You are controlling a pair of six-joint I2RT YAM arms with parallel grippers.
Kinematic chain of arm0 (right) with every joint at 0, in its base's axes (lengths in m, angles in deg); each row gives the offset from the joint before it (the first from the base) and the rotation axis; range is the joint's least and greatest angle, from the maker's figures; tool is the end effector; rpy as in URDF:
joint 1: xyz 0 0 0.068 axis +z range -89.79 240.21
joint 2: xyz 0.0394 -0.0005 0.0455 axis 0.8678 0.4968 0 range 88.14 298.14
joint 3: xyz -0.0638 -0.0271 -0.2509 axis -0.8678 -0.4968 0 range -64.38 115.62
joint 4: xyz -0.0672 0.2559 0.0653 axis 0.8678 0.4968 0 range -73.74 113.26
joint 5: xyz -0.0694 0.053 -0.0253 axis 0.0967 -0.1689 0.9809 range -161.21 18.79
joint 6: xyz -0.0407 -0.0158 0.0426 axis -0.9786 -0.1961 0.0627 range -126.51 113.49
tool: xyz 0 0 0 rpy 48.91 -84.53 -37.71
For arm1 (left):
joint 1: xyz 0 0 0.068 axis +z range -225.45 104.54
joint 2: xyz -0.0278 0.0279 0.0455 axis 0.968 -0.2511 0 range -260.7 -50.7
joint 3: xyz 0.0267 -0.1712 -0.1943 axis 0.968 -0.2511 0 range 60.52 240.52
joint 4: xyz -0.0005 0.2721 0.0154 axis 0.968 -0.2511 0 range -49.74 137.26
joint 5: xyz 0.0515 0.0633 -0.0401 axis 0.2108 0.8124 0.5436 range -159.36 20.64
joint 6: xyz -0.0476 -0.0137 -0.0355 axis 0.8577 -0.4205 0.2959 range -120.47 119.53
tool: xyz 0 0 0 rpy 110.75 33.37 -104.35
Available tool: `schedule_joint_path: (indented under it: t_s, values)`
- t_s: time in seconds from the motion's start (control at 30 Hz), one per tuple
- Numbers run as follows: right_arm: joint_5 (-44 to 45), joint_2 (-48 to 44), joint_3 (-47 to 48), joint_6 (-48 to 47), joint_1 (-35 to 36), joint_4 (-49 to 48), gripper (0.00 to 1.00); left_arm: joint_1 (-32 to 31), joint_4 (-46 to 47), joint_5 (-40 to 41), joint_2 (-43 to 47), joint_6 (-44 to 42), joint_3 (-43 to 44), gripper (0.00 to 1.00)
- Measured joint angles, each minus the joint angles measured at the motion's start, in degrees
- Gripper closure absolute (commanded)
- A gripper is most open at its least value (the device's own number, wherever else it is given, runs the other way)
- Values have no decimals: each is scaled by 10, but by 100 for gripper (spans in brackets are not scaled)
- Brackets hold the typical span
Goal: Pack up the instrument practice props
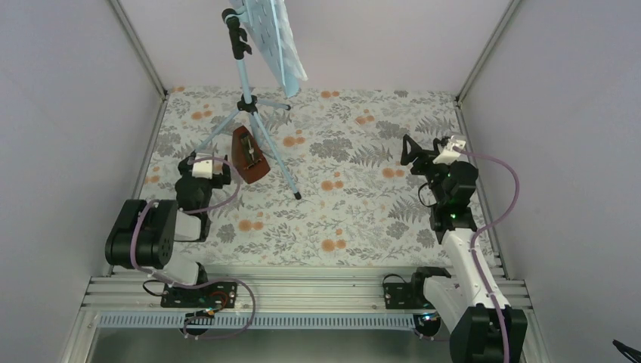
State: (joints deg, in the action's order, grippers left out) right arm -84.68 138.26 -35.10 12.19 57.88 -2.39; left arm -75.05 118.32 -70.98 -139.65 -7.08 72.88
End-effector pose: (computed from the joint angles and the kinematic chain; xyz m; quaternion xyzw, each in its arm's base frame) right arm 0.2389 0.0009 0.2663 0.0506 0.7183 0.1817 0.6696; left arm 0.2524 0.0004 0.1172 0.0496 0.7386 0.0307 0.6716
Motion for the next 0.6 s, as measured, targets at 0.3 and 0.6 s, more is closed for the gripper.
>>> schedule_joint_path:
  t_s: [0.3,0.6]
  values:
    - [-21,6,6,50,1,74,0,-3,-222,75,234,83,59,0]
    - [-4,127,153,25,219,144,0,-3,-614,37,365,189,305,0]
